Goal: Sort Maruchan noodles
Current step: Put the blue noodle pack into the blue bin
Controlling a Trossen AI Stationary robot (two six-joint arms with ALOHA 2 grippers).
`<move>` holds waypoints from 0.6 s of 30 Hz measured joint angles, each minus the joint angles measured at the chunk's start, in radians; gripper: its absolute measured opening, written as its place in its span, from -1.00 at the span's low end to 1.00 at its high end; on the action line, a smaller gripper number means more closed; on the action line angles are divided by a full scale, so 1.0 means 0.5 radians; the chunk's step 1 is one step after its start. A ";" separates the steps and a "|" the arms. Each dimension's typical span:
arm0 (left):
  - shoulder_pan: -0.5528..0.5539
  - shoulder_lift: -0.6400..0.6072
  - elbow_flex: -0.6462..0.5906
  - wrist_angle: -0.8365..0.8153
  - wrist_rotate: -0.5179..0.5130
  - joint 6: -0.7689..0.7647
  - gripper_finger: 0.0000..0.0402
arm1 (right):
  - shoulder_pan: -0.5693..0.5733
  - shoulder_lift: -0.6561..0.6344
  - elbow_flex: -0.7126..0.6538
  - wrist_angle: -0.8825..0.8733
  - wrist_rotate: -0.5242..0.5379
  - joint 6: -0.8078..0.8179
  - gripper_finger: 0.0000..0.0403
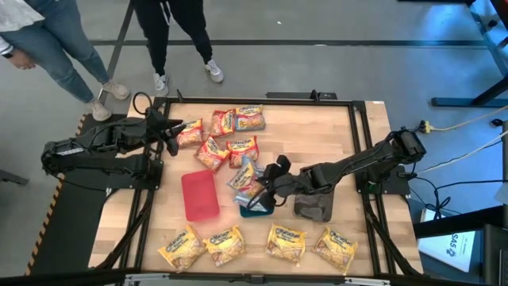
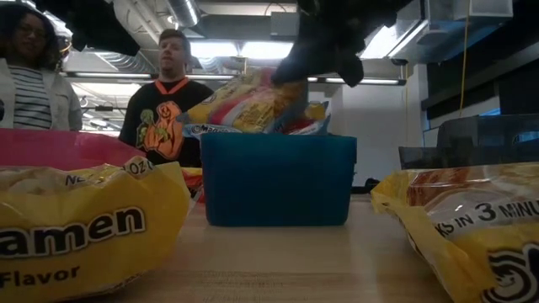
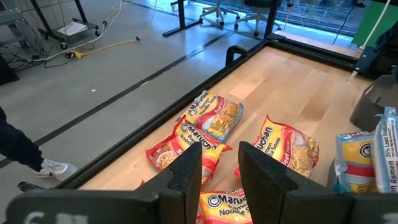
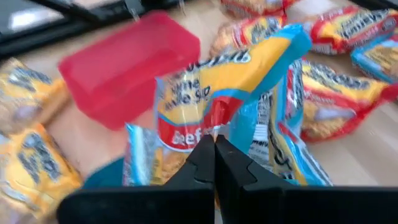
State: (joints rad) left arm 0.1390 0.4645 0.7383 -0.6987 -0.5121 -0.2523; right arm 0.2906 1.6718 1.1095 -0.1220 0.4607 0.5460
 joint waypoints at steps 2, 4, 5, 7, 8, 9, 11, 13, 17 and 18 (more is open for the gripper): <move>0.000 0.000 0.000 0.000 0.000 0.000 -0.51 | -0.001 0.005 0.000 -0.041 -0.017 0.001 -1.00; 0.000 0.000 0.000 0.000 0.000 0.001 -0.51 | 0.003 0.005 0.000 -0.031 -0.056 0.004 -1.00; -0.001 0.000 0.000 0.000 0.000 0.001 -0.51 | 0.014 0.005 0.000 -0.033 -0.059 0.005 -1.00; 0.000 0.000 0.000 0.000 0.000 0.001 -0.51 | 0.041 0.005 0.000 -0.049 -0.068 0.007 -1.00; -0.001 0.001 0.000 0.000 0.000 0.001 -0.51 | 0.061 0.005 0.000 -0.067 -0.071 0.019 -1.00; 0.000 0.000 0.000 0.000 -0.001 0.001 -0.51 | 0.077 0.005 0.000 -0.095 -0.075 0.046 -1.00; -0.001 0.000 0.000 0.000 -0.003 0.002 -0.51 | 0.112 0.005 0.000 -0.155 -0.076 0.102 -1.00; -0.001 0.000 0.000 0.000 -0.014 0.002 -0.51 | 0.139 0.005 0.000 -0.184 -0.075 0.140 -1.00; 0.000 0.000 0.000 0.000 -0.048 0.002 -0.51 | 0.158 0.005 0.000 -0.198 -0.125 0.210 -1.00; 0.000 0.000 0.000 0.000 -0.050 0.002 -0.51 | 0.158 0.009 0.000 -0.199 -0.158 0.223 -1.00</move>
State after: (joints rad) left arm 0.1390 0.4646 0.7383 -0.6987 -0.5369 -0.2512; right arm 0.3695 1.6761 1.1095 -0.2214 0.3815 0.6575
